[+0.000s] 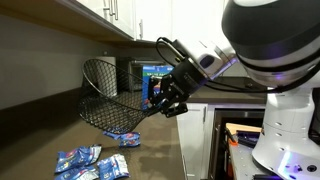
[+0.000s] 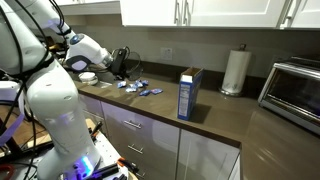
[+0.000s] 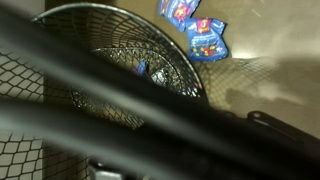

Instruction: Pour the packs from the basket onto the countertop

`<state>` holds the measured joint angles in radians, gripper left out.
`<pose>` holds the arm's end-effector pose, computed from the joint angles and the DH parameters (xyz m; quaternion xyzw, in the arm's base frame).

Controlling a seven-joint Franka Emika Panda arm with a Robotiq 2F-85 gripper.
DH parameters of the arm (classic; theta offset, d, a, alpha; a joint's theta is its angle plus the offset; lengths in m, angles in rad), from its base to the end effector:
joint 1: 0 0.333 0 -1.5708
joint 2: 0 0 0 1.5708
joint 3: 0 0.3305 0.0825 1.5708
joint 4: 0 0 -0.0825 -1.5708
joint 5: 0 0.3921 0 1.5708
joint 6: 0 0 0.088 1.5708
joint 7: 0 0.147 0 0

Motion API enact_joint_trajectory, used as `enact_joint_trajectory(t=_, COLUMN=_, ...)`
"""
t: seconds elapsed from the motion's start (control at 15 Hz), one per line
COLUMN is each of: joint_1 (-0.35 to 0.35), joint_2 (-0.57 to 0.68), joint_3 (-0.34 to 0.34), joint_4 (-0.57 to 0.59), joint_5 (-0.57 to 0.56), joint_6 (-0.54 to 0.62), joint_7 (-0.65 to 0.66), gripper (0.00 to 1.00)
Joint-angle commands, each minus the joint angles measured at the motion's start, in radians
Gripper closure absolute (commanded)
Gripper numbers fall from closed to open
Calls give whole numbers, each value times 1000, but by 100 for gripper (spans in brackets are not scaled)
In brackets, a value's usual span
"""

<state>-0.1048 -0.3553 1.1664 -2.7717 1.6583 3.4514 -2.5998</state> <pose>0.2978 0.2245 0.3117 0.5062 0.7708 0.2559 0.2901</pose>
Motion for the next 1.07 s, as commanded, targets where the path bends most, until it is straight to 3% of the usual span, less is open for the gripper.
enact_joint_trajectory(t=0.0, joint_1=-9, joint_2=-5, joint_3=-10, joint_4=9, joint_5=-17, joint_6=-15, joint_7=6, gripper=97)
enact_joint_trajectory(t=0.07, joint_1=-7, joint_2=-9, joint_3=-15, joint_4=11, joint_5=-23, joint_6=-24, joint_7=10, gripper=69)
enact_joint_trajectory(t=0.27, joint_1=-1, joint_2=-14, joint_3=-22, joint_4=15, joint_5=-29, joint_6=-33, joint_7=14, gripper=57)
enact_joint_trajectory(t=0.4, joint_1=-46, joint_2=-2, joint_3=-57, joint_4=38, joint_5=-99, joint_6=-60, joint_7=0, gripper=44)
enact_joint_trajectory(t=0.47, joint_1=-13, joint_2=0, joint_3=-33, joint_4=19, joint_5=-58, joint_6=-31, joint_7=0, gripper=37)
enact_joint_trajectory(t=0.53, joint_1=-20, joint_2=1, joint_3=-41, joint_4=23, joint_5=-64, joint_6=-36, joint_7=0, gripper=56)
enact_joint_trajectory(t=0.73, joint_1=-19, joint_2=3, joint_3=-36, joint_4=22, joint_5=-64, joint_6=-36, joint_7=0, gripper=37)
enact_joint_trajectory(t=1.0, joint_1=-18, joint_2=3, joint_3=-34, joint_4=22, joint_5=-63, joint_6=-36, joint_7=0, gripper=37)
